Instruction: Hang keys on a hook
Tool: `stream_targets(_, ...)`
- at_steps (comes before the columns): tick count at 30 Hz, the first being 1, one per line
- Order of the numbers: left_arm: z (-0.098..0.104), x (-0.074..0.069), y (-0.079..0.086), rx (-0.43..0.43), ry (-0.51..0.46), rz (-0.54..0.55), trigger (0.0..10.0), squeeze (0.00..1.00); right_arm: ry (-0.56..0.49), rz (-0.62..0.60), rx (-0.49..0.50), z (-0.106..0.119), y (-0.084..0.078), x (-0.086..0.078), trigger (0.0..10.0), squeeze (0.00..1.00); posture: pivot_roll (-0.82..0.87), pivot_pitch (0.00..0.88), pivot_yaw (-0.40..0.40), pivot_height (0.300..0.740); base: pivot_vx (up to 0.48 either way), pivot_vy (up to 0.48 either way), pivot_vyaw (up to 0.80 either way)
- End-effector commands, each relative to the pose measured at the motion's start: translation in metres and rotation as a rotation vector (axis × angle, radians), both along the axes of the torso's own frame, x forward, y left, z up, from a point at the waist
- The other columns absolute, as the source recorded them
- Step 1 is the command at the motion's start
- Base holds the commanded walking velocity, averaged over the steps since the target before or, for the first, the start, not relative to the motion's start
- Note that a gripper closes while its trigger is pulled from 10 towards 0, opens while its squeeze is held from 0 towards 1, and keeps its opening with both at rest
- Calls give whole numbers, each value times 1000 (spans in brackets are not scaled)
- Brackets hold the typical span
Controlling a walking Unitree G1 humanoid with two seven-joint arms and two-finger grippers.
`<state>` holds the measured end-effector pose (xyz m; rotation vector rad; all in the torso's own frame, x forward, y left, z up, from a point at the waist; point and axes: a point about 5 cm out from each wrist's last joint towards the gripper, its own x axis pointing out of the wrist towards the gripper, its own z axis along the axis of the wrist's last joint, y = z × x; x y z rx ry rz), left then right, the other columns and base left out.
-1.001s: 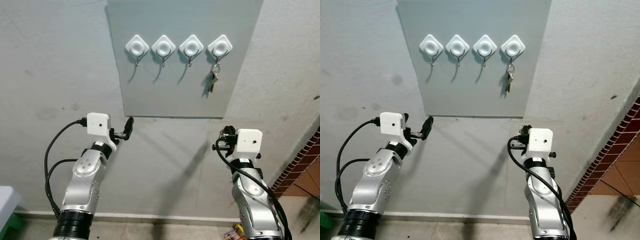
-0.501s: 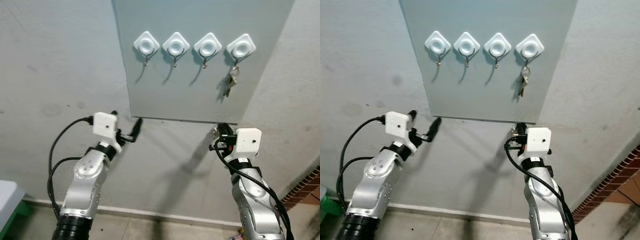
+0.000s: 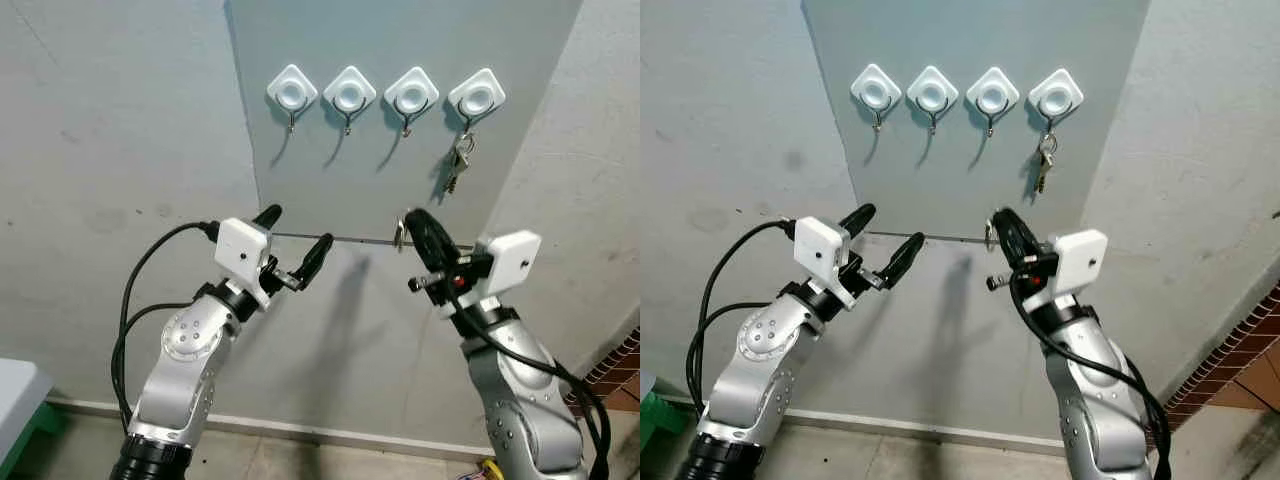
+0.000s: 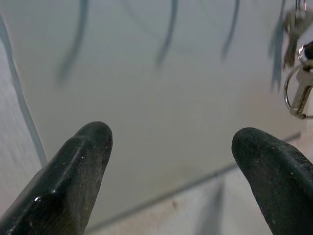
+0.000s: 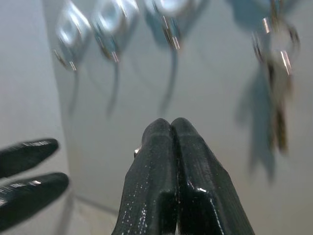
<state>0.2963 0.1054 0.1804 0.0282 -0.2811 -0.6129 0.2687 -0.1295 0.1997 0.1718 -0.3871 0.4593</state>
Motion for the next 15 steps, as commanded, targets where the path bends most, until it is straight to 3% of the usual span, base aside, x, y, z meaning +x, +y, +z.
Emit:
stream_targets(1, 16, 2, 3, -12, -45, -1, 10000, 0, -33, 20, 15, 11, 0, -1, 10000, 0, -80, 0, 44, 740, 0, 0, 0)
stream_targets(4, 33, 8, 4, -12, -92, -5, 10000, 0, -72, 43, 35, 25, 2, 0, 10000, 0, -76, 0, 41, 740, 0, 0, 0)
stream_targets(9, 44, 8, 2, -17, -125, -19, 10000, 0, -98, 60, 51, 35, 3, 1, 10000, 0, -76, 0, 42, 740, 0, 0, 0)
stream_targets(15, 44, 7, 13, 9, -119, -10, 10000, 0, -114, 77, 55, 44, 1, -4, 10000, 0, -77, 0, 41, 740, 0, 0, 0)
